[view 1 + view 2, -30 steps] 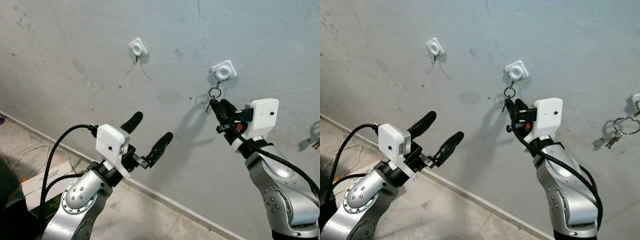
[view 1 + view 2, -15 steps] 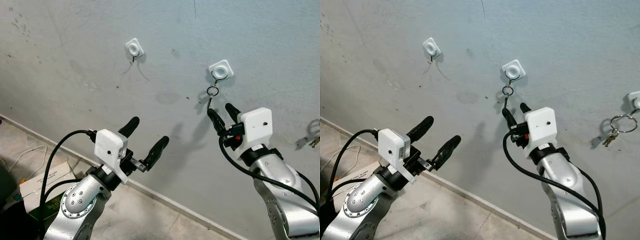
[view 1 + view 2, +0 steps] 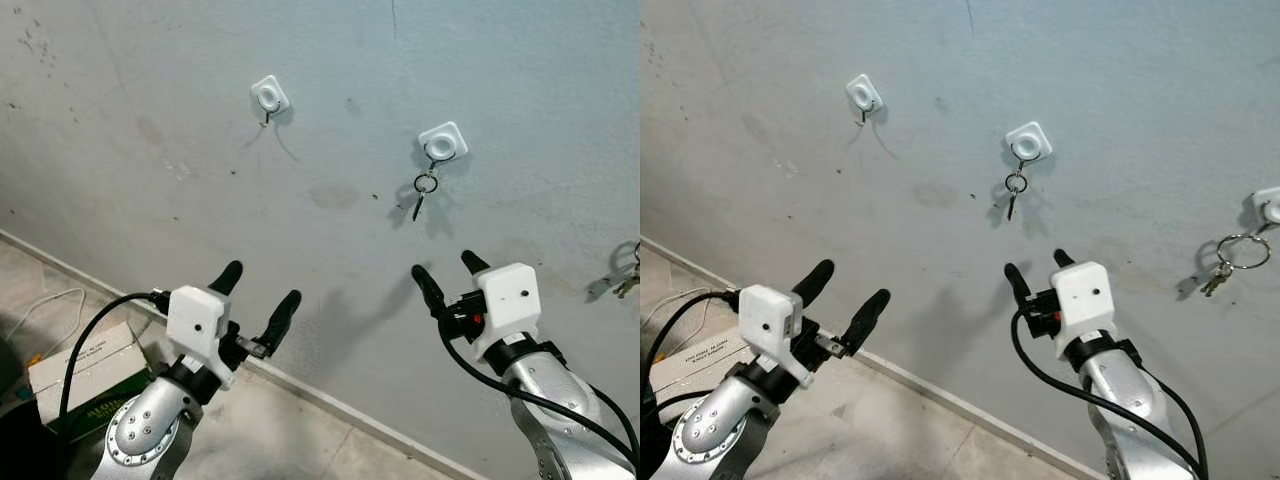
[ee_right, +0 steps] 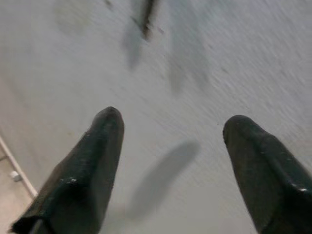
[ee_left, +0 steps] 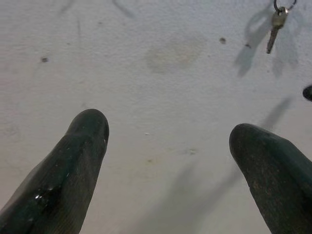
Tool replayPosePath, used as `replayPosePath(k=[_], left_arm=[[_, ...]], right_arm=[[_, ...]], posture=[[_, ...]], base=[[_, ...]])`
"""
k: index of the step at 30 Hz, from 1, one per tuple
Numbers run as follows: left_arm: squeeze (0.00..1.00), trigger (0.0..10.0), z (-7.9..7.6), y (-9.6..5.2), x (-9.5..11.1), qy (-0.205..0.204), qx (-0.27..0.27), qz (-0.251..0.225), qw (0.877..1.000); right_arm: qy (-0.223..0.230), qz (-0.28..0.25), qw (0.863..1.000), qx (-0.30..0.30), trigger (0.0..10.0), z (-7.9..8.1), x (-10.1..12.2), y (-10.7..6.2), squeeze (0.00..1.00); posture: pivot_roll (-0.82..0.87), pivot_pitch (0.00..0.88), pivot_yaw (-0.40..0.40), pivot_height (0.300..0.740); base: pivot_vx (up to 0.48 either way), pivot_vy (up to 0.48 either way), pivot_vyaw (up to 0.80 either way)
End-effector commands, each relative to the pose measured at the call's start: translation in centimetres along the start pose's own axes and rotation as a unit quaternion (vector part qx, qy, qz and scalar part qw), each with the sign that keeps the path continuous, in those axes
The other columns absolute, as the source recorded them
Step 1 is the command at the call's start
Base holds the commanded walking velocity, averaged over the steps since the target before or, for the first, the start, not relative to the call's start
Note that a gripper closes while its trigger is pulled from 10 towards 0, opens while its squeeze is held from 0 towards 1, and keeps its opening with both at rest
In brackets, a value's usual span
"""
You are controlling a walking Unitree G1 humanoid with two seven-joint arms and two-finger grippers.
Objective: Hang keys on a hook
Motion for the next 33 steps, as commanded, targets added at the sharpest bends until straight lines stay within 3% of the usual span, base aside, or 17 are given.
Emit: replayPosePath(k=[1, 7, 14, 19, 20, 21, 33], left_arm=[[0.00, 10.0, 0.1, 0.1, -0.2, 0.004, 0.004, -0.001, 1.000], [0.00, 10.0, 0.2, 0.4, -0.2, 0.006, 0.006, -0.006, 1.000], [0.00, 10.0, 0.8, 0.4, -0.3, 0.018, 0.035, 0.002, 0.999], [0.00, 10.0, 0.6, 0.8, -0.4, 0.004, 0.041, 0.006, 0.999], [0.00, 10.0, 0.7, 0.8, -0.4, 0.004, 0.042, 0.008, 0.999], [0.00, 10.0, 0.7, 0.9, -0.5, 0.004, 0.042, 0.010, 0.999], [0.00, 10.0, 0.0, 0.8, -0.4, -0.016, 0.037, 0.025, 0.999]], right_arm=[[0.008, 0.012, 1.000, -0.017, 10.0, -0.8, -0.6, 0.0, 1.00], [0.019, 0.017, 0.999, -0.032, 10.0, -1.5, -0.7, 0.2, 1.00], [0.033, 0.018, 0.999, -0.025, 10.0, -0.8, -0.8, 0.6, 1.00], [0.059, 0.025, 0.997, -0.031, 10.0, -0.8, -0.9, 0.4, 1.00], [0.068, 0.028, 0.997, -0.033, 10.0, -0.8, -1.0, 0.4, 0.68], [0.073, 0.029, 0.996, -0.034, 10.0, -0.7, -1.0, 0.5, 0.01], [0.109, 0.028, 0.993, -0.028, 10.0, 0.9, -0.4, 1.3, 0.00]], posture=[[0.01, 0.045, -0.035, 0.740], [0.01, 0.040, -0.046, 0.740], [0.01, 0.035, -0.046, 0.740], [0.01, 0.035, -0.026, 0.740], [0.01, 0.038, -0.024, 0.740], [0.01, 0.040, -0.024, 0.740], [0.03, 0.064, -0.014, 0.740]], base=[[0.000, 0.000, 0.00], [0.000, 0.000, 0.00], [0.000, 0.000, 0.00], [0.000, 0.000, 0.00], [0.000, 0.000, 0.00], [0.000, 0.000, 0.00], [0.000, 0.022, 0.00]])
Point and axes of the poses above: a point about 5 cm out from each wrist's last joint towards the gripper, its own y axis pointing out of the wrist towards the gripper, its own x axis along the axis of the wrist's last joint, z = x × y, the point moved 1 cm from there along y, pointing out of the wrist towards the gripper, and after that the axes turned 11 degrees about -y, right-handed, at the moved point
